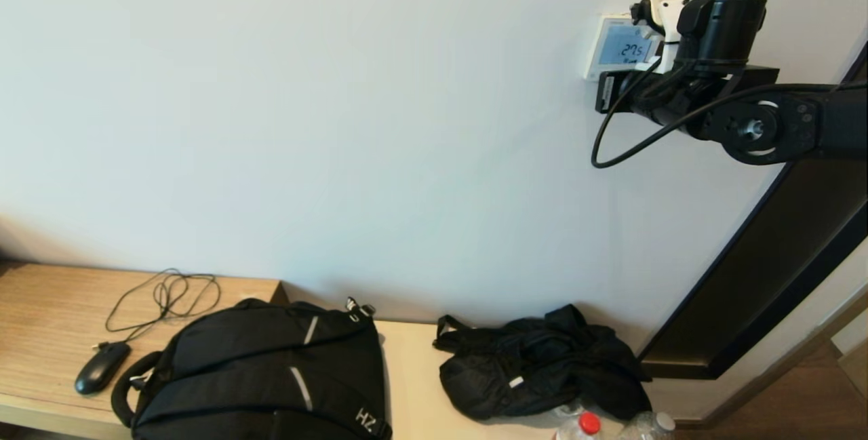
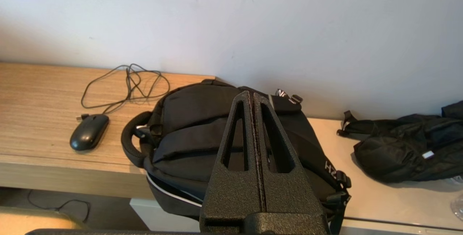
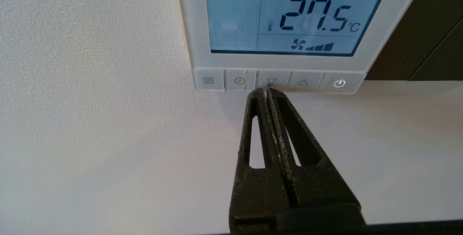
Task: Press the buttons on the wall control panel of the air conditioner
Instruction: Press the temperature decrease button
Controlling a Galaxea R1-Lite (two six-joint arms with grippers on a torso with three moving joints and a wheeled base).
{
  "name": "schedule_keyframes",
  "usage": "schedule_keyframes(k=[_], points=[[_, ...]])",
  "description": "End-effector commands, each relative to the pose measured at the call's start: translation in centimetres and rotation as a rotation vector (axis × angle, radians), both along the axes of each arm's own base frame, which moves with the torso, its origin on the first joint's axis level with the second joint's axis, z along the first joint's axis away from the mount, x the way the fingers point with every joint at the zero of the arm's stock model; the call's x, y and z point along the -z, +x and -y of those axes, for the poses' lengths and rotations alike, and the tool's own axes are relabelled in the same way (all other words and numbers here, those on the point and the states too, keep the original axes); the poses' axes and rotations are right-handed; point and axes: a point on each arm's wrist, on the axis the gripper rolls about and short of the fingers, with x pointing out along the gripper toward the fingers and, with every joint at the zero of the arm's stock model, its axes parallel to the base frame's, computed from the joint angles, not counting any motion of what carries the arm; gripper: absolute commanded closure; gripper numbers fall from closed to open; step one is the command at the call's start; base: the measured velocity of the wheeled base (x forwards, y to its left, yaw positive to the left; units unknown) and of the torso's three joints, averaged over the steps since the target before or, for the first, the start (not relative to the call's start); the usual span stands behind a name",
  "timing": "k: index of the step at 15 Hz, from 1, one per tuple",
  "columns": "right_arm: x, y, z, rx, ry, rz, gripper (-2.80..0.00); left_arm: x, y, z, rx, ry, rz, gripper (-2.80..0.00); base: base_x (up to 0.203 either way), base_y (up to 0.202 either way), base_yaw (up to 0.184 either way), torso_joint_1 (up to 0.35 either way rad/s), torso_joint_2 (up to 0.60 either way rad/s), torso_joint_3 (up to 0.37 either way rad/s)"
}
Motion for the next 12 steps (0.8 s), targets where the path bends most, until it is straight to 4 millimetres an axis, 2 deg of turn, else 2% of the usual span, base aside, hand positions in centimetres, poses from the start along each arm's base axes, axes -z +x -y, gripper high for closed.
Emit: schedule_keyframes(k=[1, 6, 12], points=[[0.3, 0.4, 0.0, 0.003, -0.002, -0.003, 0.0, 0.0, 0.0, 0.0, 0.0, 0.001, 0.0, 0.0, 0.0, 0.0, 0.0, 0.0, 0.0, 0.0], [0.1, 0.4, 0.1, 0.007, -0.001, 0.003, 0.0, 0.0, 0.0, 0.0, 0.0, 0.001, 0.001, 0.0, 0.0, 0.0, 0.0, 0.0, 0.0, 0.0], [-0.4, -0.6, 0.0, 0.008, 0.001, 0.009, 0.0, 0.0, 0.0, 0.0, 0.0, 0.001, 0.001, 0.0, 0.0, 0.0, 0.0, 0.0, 0.0, 0.0]])
